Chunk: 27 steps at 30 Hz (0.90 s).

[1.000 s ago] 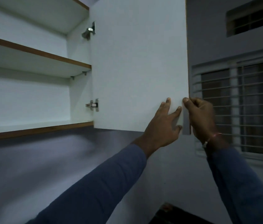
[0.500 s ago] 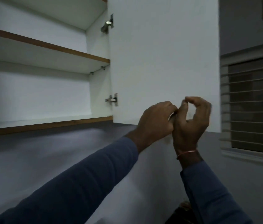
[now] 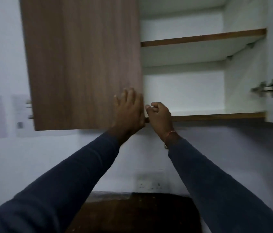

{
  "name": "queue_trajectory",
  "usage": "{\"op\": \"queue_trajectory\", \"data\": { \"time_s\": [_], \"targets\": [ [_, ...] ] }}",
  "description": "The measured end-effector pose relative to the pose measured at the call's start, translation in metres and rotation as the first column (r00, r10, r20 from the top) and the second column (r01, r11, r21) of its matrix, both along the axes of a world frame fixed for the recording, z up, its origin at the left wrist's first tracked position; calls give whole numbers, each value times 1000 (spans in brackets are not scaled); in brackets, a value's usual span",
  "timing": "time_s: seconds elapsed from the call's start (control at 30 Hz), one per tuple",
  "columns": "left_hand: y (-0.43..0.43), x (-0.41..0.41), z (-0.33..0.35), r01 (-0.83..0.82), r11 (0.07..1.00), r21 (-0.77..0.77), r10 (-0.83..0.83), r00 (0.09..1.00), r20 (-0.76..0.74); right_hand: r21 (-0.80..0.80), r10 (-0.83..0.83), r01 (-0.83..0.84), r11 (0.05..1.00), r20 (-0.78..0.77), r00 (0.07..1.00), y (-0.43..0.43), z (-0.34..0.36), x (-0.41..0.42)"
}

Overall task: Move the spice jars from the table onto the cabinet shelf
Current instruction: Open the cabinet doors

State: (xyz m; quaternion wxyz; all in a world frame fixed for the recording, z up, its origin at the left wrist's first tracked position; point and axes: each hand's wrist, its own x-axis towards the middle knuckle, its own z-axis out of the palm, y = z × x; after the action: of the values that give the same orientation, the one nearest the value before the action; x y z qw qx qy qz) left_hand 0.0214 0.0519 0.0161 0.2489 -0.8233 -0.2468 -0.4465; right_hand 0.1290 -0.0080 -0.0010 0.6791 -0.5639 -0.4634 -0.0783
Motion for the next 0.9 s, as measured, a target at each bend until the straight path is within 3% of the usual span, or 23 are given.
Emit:
{"op": "queue_trajectory", "data": {
  "time_s": [0.07, 0.17, 0.23, 0.3, 0.37, 0.4, 0.47, 0.63, 0.8, 0.9],
  "targets": [
    [18, -12, -2, -47, 979, -200, 32, 997, -77, -34, 55, -56, 998, -22, 998, 25, 1, -7],
    [31, -15, -3, -93, 951, -295, 28, 975, -220, -8, -93, 93, 996, -5, 996, 43, 5, -7],
    [30, -12, 0, -100, 936, -338, 24, 974, -224, -43, -294, 306, 951, 182, 938, 44, 5, -7],
    [27, -8, 7, -77, 930, -359, 9, 982, -188, 91, -416, 411, 907, 345, 842, 41, 6, -5],
    [21, -7, 15, 4, 940, -341, -39, 995, -96, 144, -285, 252, 957, 301, 910, 36, 17, -5],
    [17, -7, 18, 52, 944, -325, -75, 996, -56, 101, -139, 119, 988, 218, 966, 33, 24, -4],
    [5, -6, 20, 108, 947, -303, -122, 992, -27, 14, 99, -100, 995, 54, 994, 29, 36, -3],
    [-30, -19, 13, 155, 955, -251, -162, 987, -7, 112, 107, -98, 989, -76, 991, 0, 37, -24],
    [-67, -74, 5, 348, 935, -76, -313, 906, 285, 287, 219, -174, 942, -129, 967, -38, 40, -92],
    [-82, -127, 3, 330, 944, -22, -302, 888, 345, 368, 322, -264, 892, -106, 941, -54, 39, -151]
  ]
}}
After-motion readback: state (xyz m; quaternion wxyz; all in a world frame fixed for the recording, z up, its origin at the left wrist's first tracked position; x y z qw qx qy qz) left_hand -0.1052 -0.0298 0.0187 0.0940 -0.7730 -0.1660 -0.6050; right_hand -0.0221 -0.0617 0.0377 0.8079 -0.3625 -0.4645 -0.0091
